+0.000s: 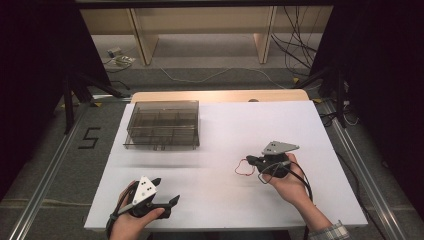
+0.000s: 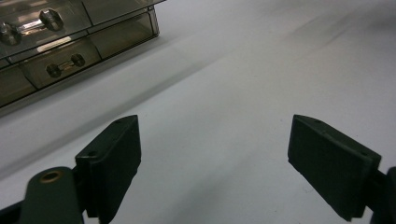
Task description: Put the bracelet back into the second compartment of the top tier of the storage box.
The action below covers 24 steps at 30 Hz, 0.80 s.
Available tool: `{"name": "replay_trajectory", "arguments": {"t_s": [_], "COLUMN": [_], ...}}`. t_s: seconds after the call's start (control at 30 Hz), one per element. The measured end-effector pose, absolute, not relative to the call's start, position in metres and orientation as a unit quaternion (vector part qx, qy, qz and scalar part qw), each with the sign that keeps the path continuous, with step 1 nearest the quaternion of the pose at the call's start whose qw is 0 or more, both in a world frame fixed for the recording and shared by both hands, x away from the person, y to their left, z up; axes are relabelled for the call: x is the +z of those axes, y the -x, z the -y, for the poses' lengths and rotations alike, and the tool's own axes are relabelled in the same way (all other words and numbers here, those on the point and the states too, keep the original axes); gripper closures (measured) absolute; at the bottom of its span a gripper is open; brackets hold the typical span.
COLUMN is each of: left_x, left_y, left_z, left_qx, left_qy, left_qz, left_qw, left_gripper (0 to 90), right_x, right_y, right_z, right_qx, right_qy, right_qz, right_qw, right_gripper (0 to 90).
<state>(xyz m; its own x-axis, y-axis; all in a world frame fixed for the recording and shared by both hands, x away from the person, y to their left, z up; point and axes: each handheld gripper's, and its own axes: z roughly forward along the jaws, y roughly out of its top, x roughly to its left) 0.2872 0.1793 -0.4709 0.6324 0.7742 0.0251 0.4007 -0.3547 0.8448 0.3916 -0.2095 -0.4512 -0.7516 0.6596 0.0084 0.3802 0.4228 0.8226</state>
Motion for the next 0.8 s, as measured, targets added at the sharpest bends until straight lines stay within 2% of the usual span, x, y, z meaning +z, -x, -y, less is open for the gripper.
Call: {"name": "replay_trajectory", "arguments": {"t_s": [0.8], "left_x": [-0.471], "left_y": [-0.287], "left_z": [-0.178], "left_qx": [0.218], "left_qy": [-0.793], "left_qz": [-0.369], "left_qw": [0.432], "left_gripper": [17.2], "right_x": [-0.439], "right_y": [-0.396], "right_z": [0.192], "right_qx": [0.444], "right_qy": [-0.302], "right_qz": [-0.828], "right_qw": [0.163], "right_gripper": [90.0]}}
